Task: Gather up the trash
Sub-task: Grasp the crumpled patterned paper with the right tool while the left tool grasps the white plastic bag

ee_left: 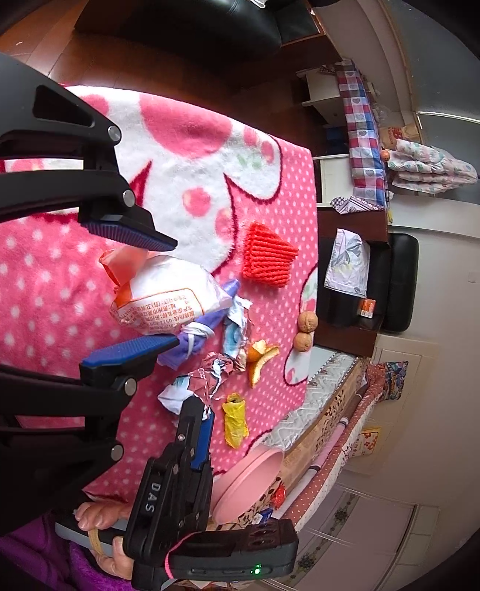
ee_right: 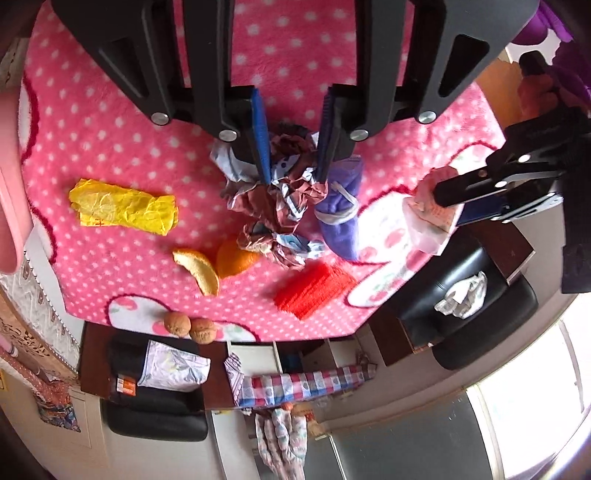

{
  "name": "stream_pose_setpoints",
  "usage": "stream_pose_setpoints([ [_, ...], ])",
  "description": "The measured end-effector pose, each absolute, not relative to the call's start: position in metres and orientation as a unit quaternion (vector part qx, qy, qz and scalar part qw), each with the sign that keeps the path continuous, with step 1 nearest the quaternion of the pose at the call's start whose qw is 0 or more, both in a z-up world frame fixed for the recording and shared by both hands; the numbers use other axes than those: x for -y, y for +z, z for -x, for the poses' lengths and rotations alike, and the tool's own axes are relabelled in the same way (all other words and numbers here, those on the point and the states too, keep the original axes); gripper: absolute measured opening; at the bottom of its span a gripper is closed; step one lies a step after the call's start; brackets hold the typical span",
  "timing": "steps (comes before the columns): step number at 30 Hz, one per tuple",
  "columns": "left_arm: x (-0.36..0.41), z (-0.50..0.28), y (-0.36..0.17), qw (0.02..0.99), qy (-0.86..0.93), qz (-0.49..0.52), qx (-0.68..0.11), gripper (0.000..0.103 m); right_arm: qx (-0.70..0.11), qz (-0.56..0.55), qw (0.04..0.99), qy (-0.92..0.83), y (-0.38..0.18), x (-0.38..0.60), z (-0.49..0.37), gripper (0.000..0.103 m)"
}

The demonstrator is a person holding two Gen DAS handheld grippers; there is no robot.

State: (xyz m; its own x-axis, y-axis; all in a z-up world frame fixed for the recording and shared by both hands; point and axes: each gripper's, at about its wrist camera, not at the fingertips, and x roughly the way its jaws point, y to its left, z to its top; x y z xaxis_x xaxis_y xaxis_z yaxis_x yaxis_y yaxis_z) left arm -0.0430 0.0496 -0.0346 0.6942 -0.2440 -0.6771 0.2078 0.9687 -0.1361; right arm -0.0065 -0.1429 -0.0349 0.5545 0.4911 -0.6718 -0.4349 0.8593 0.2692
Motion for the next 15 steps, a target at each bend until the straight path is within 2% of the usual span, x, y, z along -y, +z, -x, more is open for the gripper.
stream_pose_setpoints([
  [15, -0.010, 0.034, -0.006, 0.930, -0.154, 0.015, -0.333, 0.046, -0.331, -0.089, 0.911, 0.230, 0.002, 0.195, 0.017, 0.023],
])
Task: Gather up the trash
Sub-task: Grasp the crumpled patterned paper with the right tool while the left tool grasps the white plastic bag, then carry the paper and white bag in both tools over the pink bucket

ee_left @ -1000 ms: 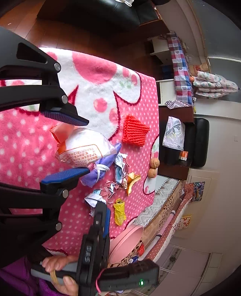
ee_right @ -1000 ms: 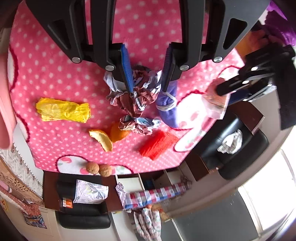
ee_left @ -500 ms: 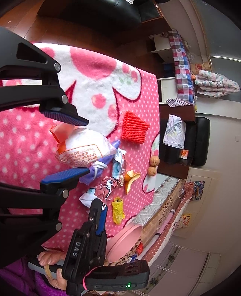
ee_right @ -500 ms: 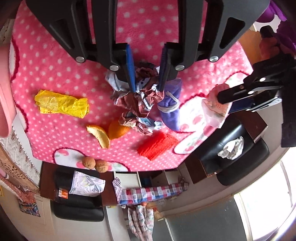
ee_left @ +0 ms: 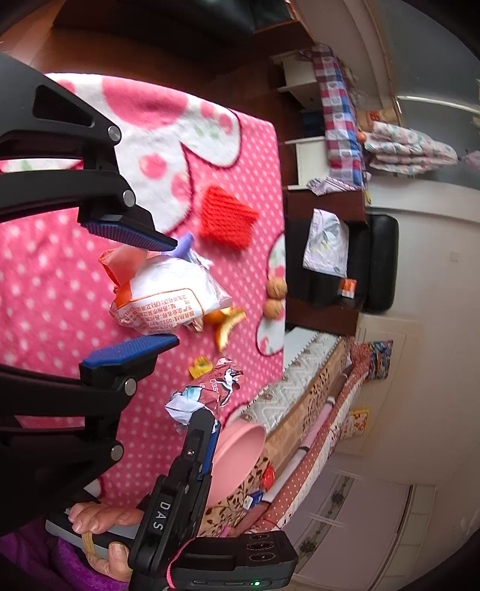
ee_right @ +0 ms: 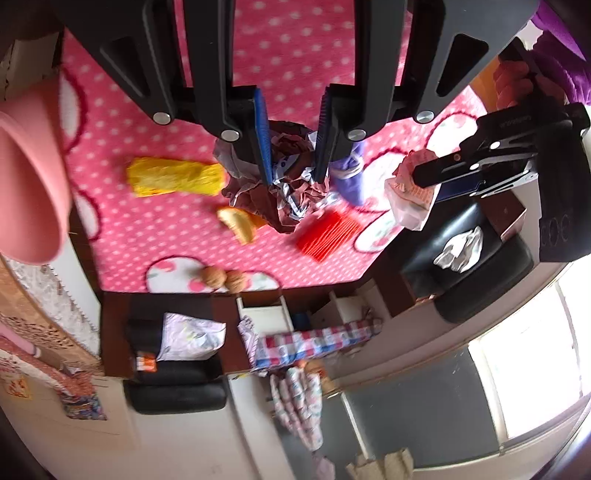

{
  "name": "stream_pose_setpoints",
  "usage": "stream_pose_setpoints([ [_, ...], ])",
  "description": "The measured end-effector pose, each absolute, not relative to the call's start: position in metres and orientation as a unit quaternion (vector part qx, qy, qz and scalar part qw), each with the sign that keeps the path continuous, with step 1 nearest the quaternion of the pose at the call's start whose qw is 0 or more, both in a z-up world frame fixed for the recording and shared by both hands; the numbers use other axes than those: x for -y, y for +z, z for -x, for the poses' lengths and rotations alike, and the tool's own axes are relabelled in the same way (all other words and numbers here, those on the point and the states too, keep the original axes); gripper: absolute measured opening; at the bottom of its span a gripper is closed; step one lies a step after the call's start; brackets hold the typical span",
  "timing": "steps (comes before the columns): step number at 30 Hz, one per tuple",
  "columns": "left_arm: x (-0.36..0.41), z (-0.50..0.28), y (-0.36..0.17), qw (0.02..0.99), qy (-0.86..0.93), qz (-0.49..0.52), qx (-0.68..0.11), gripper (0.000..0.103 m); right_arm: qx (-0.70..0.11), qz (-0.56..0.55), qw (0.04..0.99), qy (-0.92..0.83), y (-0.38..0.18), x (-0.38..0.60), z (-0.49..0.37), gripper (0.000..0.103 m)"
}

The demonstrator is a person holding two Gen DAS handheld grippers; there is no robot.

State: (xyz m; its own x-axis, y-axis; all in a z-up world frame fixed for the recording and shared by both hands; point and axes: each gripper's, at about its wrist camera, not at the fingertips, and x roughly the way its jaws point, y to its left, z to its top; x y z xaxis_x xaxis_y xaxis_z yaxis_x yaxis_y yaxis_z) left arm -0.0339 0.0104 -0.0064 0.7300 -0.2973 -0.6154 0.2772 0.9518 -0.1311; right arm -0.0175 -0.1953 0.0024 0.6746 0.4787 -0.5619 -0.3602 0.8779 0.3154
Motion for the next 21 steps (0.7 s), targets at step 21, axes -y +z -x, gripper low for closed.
stream_pose_setpoints([
  [21, 0.058, 0.000, 0.009, 0.925, -0.196, 0.014, -0.327, 0.046, -0.307, -0.142, 0.929, 0.148, 0.003, 0.271, 0.018, 0.023],
])
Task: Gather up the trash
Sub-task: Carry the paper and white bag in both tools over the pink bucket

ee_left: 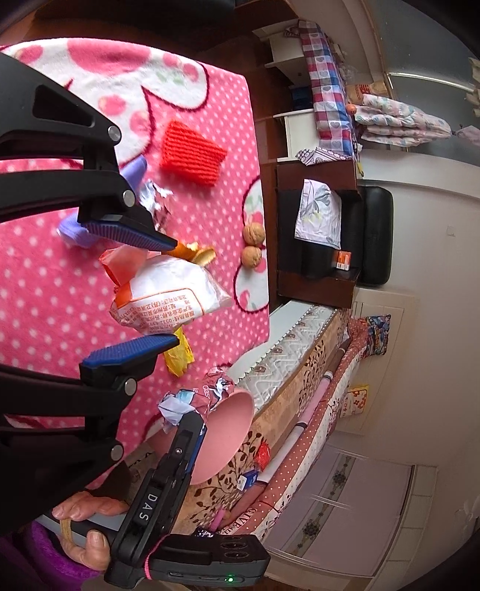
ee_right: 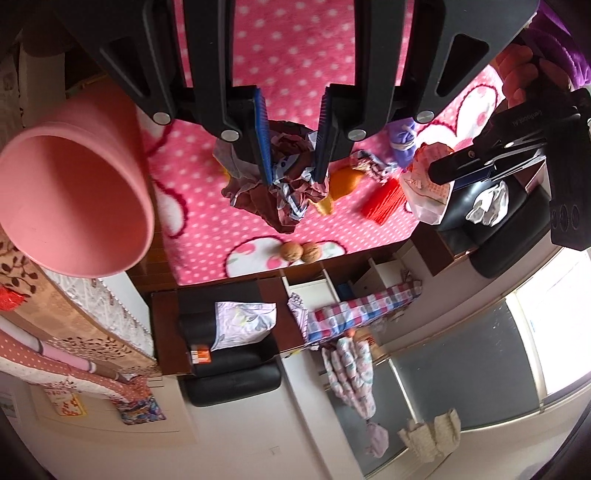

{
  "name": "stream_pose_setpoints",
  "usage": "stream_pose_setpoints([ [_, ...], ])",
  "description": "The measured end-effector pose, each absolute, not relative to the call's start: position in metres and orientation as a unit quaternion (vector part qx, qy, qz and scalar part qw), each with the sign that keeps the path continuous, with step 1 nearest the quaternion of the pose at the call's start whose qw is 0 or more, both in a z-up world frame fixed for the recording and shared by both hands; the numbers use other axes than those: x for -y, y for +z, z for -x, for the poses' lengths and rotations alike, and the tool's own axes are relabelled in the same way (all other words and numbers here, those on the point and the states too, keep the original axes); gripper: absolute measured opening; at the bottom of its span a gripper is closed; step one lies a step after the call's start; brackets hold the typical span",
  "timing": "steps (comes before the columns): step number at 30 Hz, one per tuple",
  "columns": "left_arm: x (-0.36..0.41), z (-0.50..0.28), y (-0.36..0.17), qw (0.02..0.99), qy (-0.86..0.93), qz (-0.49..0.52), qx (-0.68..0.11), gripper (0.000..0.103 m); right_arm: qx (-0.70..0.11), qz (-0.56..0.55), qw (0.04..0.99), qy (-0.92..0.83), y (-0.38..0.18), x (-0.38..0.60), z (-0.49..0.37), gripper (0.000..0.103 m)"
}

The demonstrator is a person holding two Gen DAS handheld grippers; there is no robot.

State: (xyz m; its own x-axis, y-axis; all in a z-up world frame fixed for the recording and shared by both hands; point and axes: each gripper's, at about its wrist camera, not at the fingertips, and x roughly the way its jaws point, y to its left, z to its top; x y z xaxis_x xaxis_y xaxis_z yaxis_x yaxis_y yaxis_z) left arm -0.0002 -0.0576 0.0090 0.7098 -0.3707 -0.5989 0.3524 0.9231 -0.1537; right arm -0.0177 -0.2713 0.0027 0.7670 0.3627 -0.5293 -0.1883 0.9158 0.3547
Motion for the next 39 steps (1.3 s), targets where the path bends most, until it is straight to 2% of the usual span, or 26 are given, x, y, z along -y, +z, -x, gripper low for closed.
stream_pose_setpoints([
  [21, 0.116, -0.028, 0.015, 0.915, -0.226, 0.006, -0.334, 0.046, -0.277, -0.186, 0.939, 0.083, -0.002, 0.340, 0.017, 0.023],
  [39, 0.240, -0.075, 0.031, 0.895, -0.317, -0.002, -0.315, 0.046, -0.271, -0.203, 0.941, 0.003, -0.015, 0.406, -0.002, 0.023],
])
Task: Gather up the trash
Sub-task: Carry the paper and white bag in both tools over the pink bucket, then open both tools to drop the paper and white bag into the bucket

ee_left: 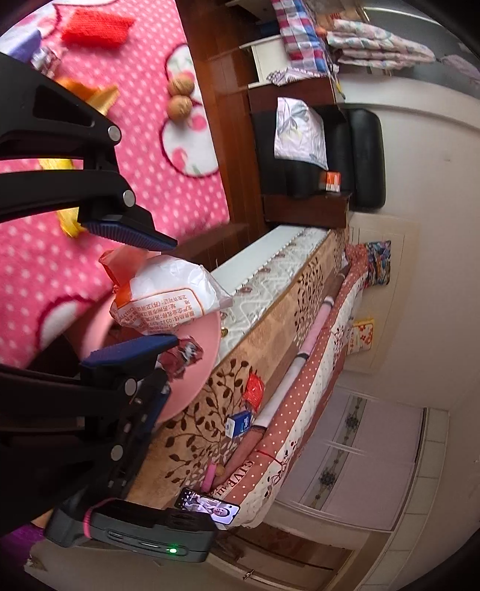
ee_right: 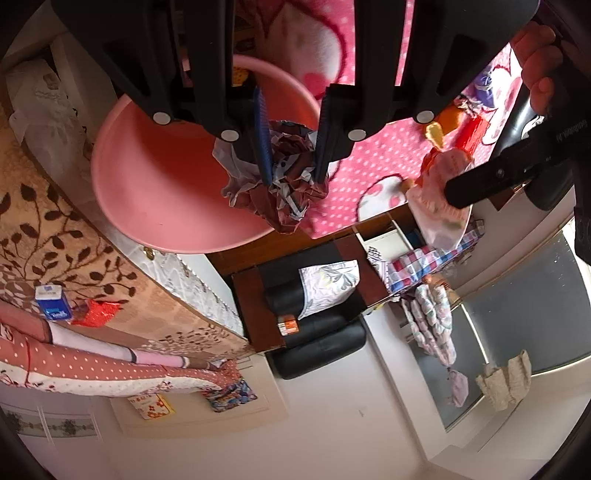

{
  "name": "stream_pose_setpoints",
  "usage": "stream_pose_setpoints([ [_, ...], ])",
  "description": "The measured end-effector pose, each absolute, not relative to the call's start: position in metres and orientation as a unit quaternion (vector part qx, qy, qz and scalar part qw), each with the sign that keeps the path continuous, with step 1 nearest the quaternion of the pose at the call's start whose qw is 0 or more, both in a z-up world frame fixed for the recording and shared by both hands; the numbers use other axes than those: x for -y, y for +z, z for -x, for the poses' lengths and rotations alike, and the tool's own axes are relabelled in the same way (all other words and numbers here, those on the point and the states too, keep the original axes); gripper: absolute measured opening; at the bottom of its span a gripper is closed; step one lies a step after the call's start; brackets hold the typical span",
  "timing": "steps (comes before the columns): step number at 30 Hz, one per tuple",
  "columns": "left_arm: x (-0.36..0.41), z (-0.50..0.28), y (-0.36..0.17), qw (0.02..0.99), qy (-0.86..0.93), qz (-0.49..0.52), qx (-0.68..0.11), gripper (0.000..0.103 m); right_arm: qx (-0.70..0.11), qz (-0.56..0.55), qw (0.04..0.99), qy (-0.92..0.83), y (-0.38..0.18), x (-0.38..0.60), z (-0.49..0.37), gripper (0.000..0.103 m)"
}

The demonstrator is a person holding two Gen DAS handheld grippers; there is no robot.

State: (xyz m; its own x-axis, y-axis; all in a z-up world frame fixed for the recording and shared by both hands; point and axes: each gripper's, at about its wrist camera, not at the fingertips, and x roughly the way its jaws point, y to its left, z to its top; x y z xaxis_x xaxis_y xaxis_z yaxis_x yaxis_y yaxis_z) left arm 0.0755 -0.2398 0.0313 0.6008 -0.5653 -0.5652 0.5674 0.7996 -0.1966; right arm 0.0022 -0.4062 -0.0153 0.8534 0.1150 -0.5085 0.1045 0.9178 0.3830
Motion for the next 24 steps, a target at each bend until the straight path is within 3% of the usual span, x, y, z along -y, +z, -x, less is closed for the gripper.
stream_pose_setpoints([
  [24, 0.301, -0.123, -0.014, 0.863, -0.332, 0.001, -0.381, 0.049, -0.305, -0.230, 0.924, -0.025, -0.049, 0.435, -0.016, 0.025],
])
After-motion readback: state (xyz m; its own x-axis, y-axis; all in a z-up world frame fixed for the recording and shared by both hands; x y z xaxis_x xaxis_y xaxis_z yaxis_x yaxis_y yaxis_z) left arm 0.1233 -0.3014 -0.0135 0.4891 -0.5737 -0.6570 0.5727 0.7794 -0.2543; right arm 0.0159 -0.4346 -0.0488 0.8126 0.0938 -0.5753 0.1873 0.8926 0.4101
